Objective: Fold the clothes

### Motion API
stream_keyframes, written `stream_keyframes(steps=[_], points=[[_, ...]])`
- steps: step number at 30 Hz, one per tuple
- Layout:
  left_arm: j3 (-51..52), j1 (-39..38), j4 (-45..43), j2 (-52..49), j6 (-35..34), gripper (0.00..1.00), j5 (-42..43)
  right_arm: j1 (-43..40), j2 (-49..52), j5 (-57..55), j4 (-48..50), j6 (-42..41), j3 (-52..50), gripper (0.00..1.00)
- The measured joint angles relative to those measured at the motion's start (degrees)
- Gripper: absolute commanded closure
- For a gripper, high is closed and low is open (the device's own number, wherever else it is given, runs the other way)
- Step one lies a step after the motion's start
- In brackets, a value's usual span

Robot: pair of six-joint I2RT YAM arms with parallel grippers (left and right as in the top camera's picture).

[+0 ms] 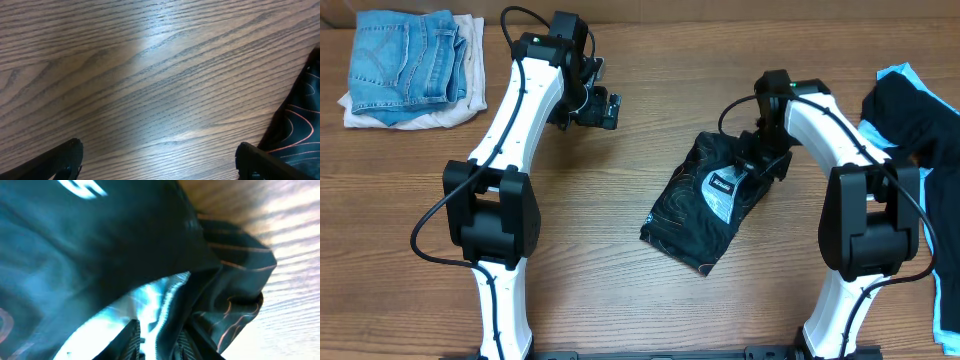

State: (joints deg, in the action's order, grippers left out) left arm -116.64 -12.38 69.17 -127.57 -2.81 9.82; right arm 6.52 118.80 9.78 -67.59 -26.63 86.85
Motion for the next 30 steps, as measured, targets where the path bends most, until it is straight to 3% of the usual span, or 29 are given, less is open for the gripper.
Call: stream_keyframes(steps=[3,5,12,30], points=[[0.02,0.0,0.0,0.0,0.02,0.0,0.0,0.0,0.0,0.31,0.2,0.22,-1.16,0.92],[0.0,0.0,0.0,0.0,0.02,0.0,0.0,0.0,0.0,0.35,1.14,0.2,-1.2,0.96],[0.02,0.0,0.0,0.0,0.0,0.0,-0.02,0.0,0.0,-0.04,0.85,-0.28,-0.87,0.96],[0.02,0.0,0.02,0.0,0.0,0.0,0.0,0.0,-0.02,-5.7,-17.51,-4.55,5.07,0.94]])
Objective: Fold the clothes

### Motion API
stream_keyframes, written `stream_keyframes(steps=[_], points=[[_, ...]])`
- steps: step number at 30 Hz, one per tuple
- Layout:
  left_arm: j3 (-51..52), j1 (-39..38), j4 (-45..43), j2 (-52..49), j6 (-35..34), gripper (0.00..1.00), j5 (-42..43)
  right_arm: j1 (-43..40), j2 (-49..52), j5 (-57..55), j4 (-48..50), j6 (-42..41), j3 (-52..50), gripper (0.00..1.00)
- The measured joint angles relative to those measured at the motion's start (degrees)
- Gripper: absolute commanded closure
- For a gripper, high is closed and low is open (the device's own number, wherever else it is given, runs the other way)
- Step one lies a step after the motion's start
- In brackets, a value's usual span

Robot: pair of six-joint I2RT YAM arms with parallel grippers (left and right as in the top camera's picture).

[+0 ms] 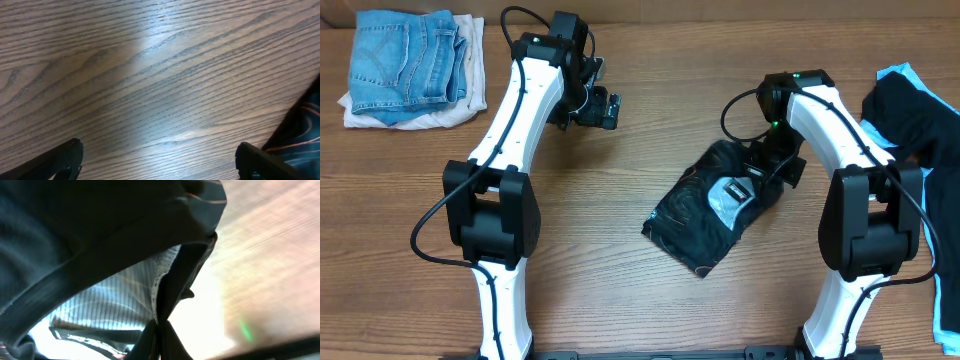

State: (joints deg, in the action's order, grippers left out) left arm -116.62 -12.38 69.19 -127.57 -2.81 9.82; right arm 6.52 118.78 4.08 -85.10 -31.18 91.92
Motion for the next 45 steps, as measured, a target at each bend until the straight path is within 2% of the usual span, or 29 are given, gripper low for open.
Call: stream_keyframes(steps=[2,7,8,12,18,20,22,25,29,34,45], points=[[0.0,0.0,-0.02,0.0,0.0,0.0,0.0,0.0,0.0,-0.7,-0.59,-0.55,0.0,0.9],[0.0,0.0,-0.04,0.0,0.0,0.0,0.0,0.0,-0.02,-1.73,0.94,-1.49,-1.33,0.66],[-0.02,0.0,-0.04,0.0,0.0,0.0,0.0,0.0,-0.02,-1.79,1.03,-1.6,-2.08,0.64],[0.0,0.0,-0.07,0.0,0.0,0.0,0.0,0.0,-0.02,-1.99,-0.44,-1.66,-3.98,0.69],[0.0,0.0,-0.9,0.0,0.04,0.0,0.0,0.0,-0.13,-2.01,-1.62,-1.79,-3.98,0.71],[0.0,0.0,-1.95,0.0,0.17,0.05,0.22,0.0,-0.39,-2.01,-2.73,-1.77,-3.98,0.76],[0.0,0.0,-2.95,0.0,1.03,0.09,1.18,0.0,-0.66,-1.99,-3.04,-1.86,-4.2,0.87],[0.0,0.0,-3.96,-0.02,2.99,0.12,3.82,0.0,-1.01,-1.92,-2.49,-1.86,-6.27,0.91],[0.0,0.0,-3.87,-0.57,4.11,0.12,6.16,0.0,-1.09,-0.94,0.15,-1.88,-9.9,0.93],[-0.02,0.0,-3.87,-2.62,4.68,0.07,7.26,0.0,-1.16,-0.37,3.54,-3.28,-13.51,0.92],[0.0,0.0,-4.11,-3.13,4.74,0.05,7.61,0.0,-2.89,3.13,15.52,-4.59,-18.73,0.83]])
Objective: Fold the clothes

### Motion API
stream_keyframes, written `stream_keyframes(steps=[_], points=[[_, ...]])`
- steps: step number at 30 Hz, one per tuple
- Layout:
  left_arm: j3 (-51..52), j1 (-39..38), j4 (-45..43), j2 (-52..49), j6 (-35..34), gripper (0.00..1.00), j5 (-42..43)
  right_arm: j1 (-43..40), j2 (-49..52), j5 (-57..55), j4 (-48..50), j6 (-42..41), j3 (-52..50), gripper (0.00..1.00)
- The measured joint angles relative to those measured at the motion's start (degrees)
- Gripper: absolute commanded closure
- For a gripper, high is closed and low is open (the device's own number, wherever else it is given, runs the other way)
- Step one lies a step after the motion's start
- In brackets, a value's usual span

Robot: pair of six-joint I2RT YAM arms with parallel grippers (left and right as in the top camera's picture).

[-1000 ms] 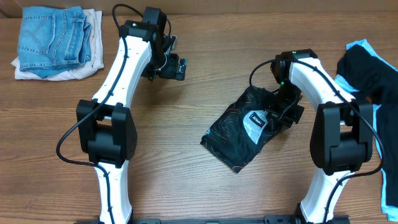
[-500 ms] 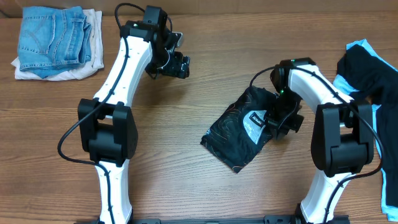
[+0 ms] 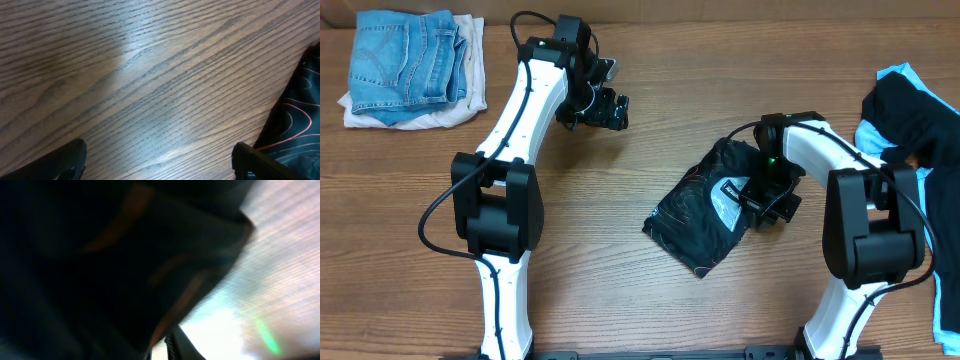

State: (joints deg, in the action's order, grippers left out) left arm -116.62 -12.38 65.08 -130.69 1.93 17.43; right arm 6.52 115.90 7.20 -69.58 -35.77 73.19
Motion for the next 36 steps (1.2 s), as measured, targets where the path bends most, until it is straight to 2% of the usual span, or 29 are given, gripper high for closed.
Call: stream_keyframes(steps=[7,14,15,17,20,22,23,27,31,36], points=[[0.0,0.0,-0.02,0.0,0.0,0.04,0.02,0.0,-1.95,4.98,14.14,2.82,0.04,0.72],[0.0,0.0,-0.44,0.0,0.24,0.03,2.1,0.0,-1.16,11.91,29.07,9.88,0.15,0.68],[0.0,0.0,-0.39,0.0,0.52,0.03,2.71,0.0,-1.01,12.74,29.16,10.73,0.2,0.66],[0.0,0.0,-0.09,0.0,1.29,0.03,4.26,0.0,-0.85,13.84,27.47,11.96,0.68,0.52],[0.0,0.0,1.66,0.0,1.79,0.03,5.73,-0.35,-0.55,14.56,23.12,13.31,3.04,0.41],[0.0,-0.02,4.22,0.0,2.75,0.03,7.15,-1.11,-0.15,14.36,18.88,13.7,6.05,0.23],[0.0,-0.02,5.42,0.0,3.08,0.04,8.0,-1.75,0.0,14.23,16.96,14.05,7.65,0.2],[0.5,-0.31,7.65,0.0,4.57,0.04,12.17,-5.95,0.02,13.75,10.19,14.71,14.93,0.1],[4.28,-1.46,7.32,0.0,5.33,0.05,17.0,-10.43,0.02,13.73,7.98,15.21,19.54,0.07],[9.92,-2.62,3.72,-0.04,4.44,0.04,19.52,-14.21,0.02,15.15,7.43,16.33,20.46,0.06]])
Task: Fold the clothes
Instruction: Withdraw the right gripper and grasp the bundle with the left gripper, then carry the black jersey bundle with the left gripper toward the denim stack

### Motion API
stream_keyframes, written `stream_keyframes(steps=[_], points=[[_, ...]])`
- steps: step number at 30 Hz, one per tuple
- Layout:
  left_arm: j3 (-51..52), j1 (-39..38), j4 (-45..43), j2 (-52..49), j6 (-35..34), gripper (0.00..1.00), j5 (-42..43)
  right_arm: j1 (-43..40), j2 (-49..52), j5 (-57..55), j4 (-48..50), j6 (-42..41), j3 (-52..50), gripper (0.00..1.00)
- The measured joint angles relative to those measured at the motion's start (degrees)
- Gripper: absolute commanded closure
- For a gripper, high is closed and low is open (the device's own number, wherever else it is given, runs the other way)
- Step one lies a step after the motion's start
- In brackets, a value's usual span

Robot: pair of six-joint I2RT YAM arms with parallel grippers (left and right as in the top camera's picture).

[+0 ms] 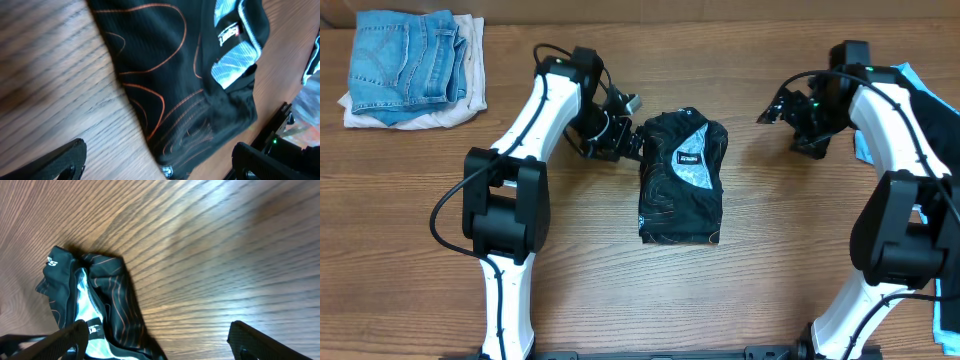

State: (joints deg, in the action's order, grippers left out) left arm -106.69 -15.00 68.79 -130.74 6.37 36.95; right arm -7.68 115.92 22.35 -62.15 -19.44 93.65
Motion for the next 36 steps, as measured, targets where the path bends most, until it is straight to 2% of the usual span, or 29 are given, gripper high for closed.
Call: stream_keyframes(steps=[14,19,21,22,27,29,32,34,36], points=[[9.35,-4.94,-12.76,0.35,-6.93,0.02,4.07,-0.74,0.0,1.42,0.79,1.51,0.0,0.05],[10.43,-6.32,-16.31,0.66,-8.41,0.07,5.09,-0.74,0.0,1.44,0.61,1.53,0.0,0.05],[10.67,-6.4,-17.42,0.66,-9.18,0.18,5.31,-0.74,0.0,1.46,0.5,1.51,0.0,0.05],[10.84,-6.4,-18.29,0.66,-9.29,0.27,5.29,-0.74,0.0,1.44,0.39,1.51,0.0,0.05],[11.87,-6.4,-21.73,0.42,-9.79,0.53,4.26,-0.74,0.0,1.46,-0.46,1.53,0.0,0.05],[11.96,-6.4,-22.53,0.31,-9.88,0.69,3.96,-0.74,0.0,1.44,-0.52,1.51,0.0,0.05],[12.2,-6.43,-24.57,0.31,-10.01,0.88,3.65,-0.74,0.0,1.44,-0.87,1.53,0.0,0.05],[12.28,-6.54,-26.25,0.31,-10.01,0.96,3.08,-0.74,0.0,1.44,-1.05,1.53,0.0,0.05],[12.35,-6.69,-28.22,0.31,-10.27,0.96,2.25,-0.74,0.0,1.44,-1.31,1.53,0.0,0.06]])
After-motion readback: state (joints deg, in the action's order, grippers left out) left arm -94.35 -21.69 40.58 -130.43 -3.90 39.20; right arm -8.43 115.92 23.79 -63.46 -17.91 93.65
